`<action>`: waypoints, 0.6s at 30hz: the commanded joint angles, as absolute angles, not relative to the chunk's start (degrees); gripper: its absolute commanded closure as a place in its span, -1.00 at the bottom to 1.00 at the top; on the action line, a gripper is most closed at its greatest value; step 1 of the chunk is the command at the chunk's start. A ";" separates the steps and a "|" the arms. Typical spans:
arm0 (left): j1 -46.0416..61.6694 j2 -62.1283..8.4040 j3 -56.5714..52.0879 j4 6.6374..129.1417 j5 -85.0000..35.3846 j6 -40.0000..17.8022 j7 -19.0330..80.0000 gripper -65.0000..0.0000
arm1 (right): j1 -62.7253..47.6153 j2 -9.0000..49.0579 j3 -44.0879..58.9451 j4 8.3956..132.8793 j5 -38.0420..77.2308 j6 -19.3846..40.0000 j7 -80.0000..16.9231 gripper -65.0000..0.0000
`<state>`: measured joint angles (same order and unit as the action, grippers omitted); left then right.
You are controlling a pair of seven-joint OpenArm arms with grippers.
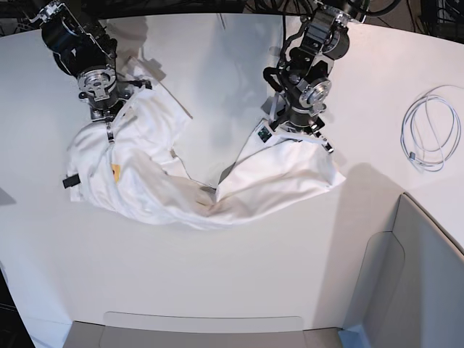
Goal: Layout the t-shirt on the table in an organized manner, then fold the t-shirt properly
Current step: 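Drag the shirt edge with both grippers to spread the fabric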
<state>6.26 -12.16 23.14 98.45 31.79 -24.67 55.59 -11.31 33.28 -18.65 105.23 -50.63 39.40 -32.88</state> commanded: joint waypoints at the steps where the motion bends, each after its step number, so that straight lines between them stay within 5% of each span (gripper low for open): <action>1: 5.85 -12.35 21.85 101.41 32.75 -23.96 55.78 1.00 | -10.59 33.71 -16.31 107.56 -52.44 40.00 -34.42 1.00; 18: 3.47 -12.97 7.78 116.00 32.75 -24.04 55.87 1.00 | -1.63 27.65 0.75 118.02 -43.47 40.00 -34.51 1.00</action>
